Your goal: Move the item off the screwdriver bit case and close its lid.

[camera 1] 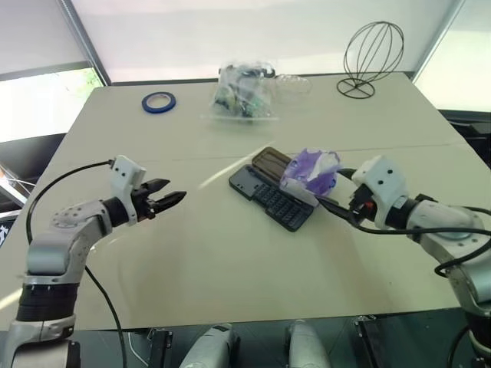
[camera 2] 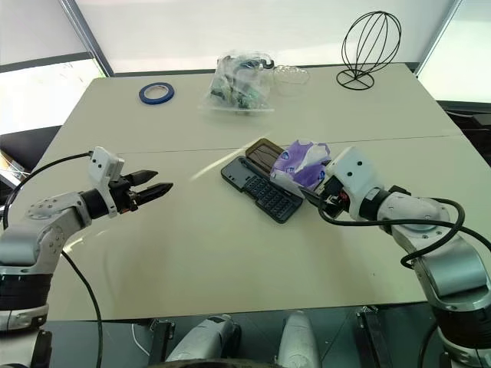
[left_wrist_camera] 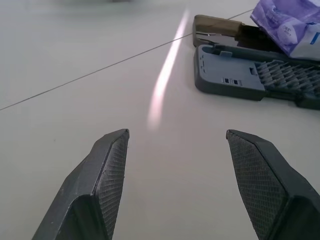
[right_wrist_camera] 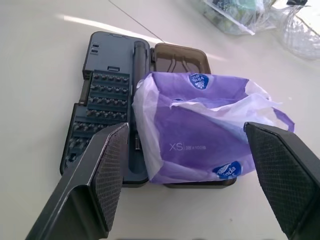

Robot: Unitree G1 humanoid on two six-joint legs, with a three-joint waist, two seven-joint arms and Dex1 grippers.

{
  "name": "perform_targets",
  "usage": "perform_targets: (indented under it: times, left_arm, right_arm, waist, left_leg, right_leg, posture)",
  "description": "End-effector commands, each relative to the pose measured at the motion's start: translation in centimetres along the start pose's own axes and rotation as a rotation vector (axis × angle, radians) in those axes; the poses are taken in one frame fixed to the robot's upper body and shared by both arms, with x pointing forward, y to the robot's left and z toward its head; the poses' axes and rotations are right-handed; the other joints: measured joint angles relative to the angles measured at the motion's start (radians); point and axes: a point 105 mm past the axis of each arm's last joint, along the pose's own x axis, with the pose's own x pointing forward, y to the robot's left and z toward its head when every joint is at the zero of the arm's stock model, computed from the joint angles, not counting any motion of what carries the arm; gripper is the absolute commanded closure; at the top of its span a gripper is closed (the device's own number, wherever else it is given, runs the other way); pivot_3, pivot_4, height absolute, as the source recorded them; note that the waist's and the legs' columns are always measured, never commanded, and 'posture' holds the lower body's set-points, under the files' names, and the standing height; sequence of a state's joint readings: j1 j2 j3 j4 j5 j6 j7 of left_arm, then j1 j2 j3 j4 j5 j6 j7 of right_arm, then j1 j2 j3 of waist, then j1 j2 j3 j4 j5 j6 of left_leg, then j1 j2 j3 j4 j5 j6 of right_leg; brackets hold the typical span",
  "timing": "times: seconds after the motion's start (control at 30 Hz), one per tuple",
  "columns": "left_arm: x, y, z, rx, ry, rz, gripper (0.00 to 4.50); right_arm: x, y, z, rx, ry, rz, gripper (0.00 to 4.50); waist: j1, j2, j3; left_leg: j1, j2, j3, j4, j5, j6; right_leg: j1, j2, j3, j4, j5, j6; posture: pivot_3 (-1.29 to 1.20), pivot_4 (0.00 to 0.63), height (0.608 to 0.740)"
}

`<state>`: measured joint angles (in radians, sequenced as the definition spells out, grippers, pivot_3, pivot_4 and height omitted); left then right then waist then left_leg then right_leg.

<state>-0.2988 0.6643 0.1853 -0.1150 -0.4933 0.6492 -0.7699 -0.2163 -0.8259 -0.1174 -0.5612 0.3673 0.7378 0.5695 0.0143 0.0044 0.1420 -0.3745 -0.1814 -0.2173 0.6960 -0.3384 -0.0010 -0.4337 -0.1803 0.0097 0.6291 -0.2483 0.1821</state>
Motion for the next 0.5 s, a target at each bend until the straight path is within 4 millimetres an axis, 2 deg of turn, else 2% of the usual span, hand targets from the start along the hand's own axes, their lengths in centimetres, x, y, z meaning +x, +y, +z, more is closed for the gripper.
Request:
perform_targets:
  times: [0.03,0.17,0.3,0.4,0.5]
  left_arm:
    - [-0.6,0.1,1.3,0.022,-0.05,0.017,1.28]
    - [-0.5,0.2,1.3,0.025,-0.05,0.02,1.28]
    - [-0.2,0.2,2.6,0.04,-0.075,0.013,1.28]
    - [0.3,-0.3,3.9,0.031,-0.112,-0.015,1.28]
    - [0.9,-1.2,3.9,0.035,-0.111,-0.042,1.28]
  right_arm:
    - [-0.1,-0.3,1.0,-0.051,-0.035,-0.006,0.71]
    - [0.0,-0.4,1.2,-0.085,-0.037,-0.005,0.71]
    - [0.5,-0.6,3.0,-0.153,-0.086,0.008,0.71]
    - [1.8,-0.1,4.4,-0.204,-0.132,0.047,0.71]
    - [3.4,1.3,4.9,-0.204,-0.162,0.104,0.71]
  waist:
    - [0.0,0.0,0.0]
    - [0.0,0.0,0.0]
    - [-0.001,0.0,0.0]
    - [-0.001,0.0,0.0]
    - [-0.002,0.0,0.0]
  left_leg:
    - [0.0,0.0,0.0,0.0,0.0,0.0]
    - [0.0,0.0,0.0,0.0,0.0,0.0]
    - [0.0,0.0,0.0,0.0,0.0,0.0]
    - [0.0,0.0,0.0,0.0,0.0,0.0]
    - [0.0,0.001,0.001,0.0,0.0,0.0]
  right_leg:
    - [0.0,0.0,0.0,0.0,0.0,0.0]
    - [0.0,0.0,0.0,0.0,0.0,0.0]
    - [0.0,0.0,0.0,0.0,0.0,0.0]
    - [0.0,0.0,0.0,0.0,0.0,0.0]
    - [0.0,0.0,0.0,0.0,0.0,0.0]
  posture:
    - [0.0,0.15,0.74]
    - [0.0,0.15,0.74]
    - [0.0,0.15,0.74]
    - [0.0,0.15,0.74]
    - [0.0,0.15,0.74]
